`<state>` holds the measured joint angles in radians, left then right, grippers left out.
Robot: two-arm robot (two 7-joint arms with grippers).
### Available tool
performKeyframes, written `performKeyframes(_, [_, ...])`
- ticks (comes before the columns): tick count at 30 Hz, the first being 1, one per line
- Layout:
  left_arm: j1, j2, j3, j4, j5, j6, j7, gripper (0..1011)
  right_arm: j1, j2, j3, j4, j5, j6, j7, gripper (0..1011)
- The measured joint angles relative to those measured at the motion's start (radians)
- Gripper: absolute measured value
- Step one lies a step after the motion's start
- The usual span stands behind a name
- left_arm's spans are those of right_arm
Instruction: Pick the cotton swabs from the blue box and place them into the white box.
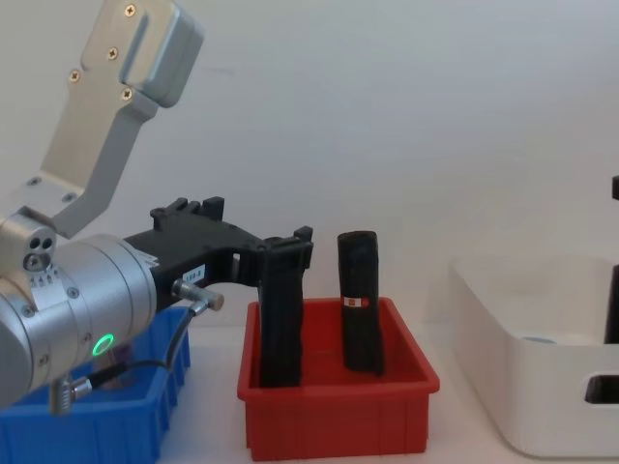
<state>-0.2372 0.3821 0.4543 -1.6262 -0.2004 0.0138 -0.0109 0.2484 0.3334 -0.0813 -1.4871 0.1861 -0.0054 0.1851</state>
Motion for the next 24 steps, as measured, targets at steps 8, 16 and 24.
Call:
performKeyframes(8, [0.000, 0.000, 0.000, 0.000, 0.000, 0.000, 0.000, 1004, -0.010, 0.004, 0.004, -0.026, 0.001, -0.003, -0.004, 1002])
performKeyframes(16, [0.000, 0.000, 0.000, 0.000, 0.000, 0.000, 0.000, 1004, -0.014, 0.006, 0.006, -0.036, 0.002, -0.005, -0.006, 1002])
performKeyframes(24, [0.000, 0.000, 0.000, 0.000, 0.000, 0.000, 0.000, 1004, -0.017, 0.007, 0.007, -0.043, 0.002, -0.005, -0.007, 1002])
